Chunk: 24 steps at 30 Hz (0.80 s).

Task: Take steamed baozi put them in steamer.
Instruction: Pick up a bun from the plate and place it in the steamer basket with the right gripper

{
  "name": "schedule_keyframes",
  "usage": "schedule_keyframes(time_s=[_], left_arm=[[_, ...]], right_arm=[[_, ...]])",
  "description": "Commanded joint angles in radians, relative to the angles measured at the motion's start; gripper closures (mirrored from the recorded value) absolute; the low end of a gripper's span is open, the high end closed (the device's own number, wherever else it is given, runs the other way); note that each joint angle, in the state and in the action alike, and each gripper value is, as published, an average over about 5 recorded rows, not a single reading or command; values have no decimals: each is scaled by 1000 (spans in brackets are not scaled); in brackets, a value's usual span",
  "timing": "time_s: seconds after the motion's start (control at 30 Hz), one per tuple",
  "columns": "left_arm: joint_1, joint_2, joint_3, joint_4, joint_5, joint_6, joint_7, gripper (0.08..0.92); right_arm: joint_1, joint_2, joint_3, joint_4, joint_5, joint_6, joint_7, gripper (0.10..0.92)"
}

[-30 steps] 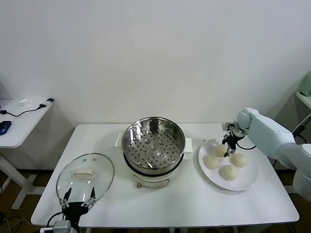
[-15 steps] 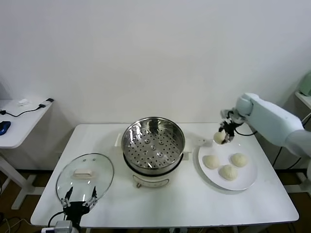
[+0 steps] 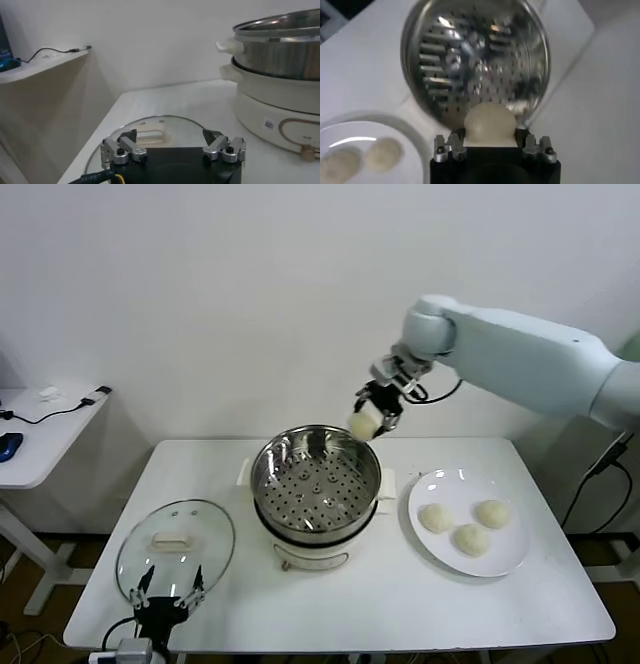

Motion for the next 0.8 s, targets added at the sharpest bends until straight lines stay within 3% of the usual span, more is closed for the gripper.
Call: schedule_keyframes(time_s=[0.03,0.47,0.8], left_arm=[[-2,1,7,6,3,-6,-1,177],[-5,-1,7,11,5,-1,-1,177],[-11,-5,5,21,2,-8,-6,177]], right_arm=[[9,157,-74,37,-159,248,25,372],[-243,253,40,-370,-407,425,51,372],[-313,308,88,-509,-450,455,79,372]])
